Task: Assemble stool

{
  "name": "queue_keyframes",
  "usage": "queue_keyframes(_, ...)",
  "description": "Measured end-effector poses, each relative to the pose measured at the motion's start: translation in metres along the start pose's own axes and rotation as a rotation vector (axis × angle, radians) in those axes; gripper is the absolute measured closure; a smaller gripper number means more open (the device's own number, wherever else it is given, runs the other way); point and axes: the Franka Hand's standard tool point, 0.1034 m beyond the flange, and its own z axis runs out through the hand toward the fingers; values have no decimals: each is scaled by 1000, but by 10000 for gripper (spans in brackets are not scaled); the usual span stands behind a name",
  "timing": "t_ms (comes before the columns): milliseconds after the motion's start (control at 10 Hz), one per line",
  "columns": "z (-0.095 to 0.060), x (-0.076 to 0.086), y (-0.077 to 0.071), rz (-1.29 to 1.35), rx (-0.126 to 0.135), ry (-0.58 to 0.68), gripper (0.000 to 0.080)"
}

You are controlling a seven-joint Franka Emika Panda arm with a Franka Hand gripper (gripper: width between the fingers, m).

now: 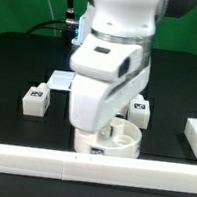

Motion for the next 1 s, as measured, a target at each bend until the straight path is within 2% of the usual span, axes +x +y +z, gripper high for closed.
queue_keyframes(200,2,21,-8,-4,-1,3,479)
queue_keyframes(400,1,42,-2,-18,-4,13,479)
queue_keyframes(1000,1,76,-15,84,25,0,479)
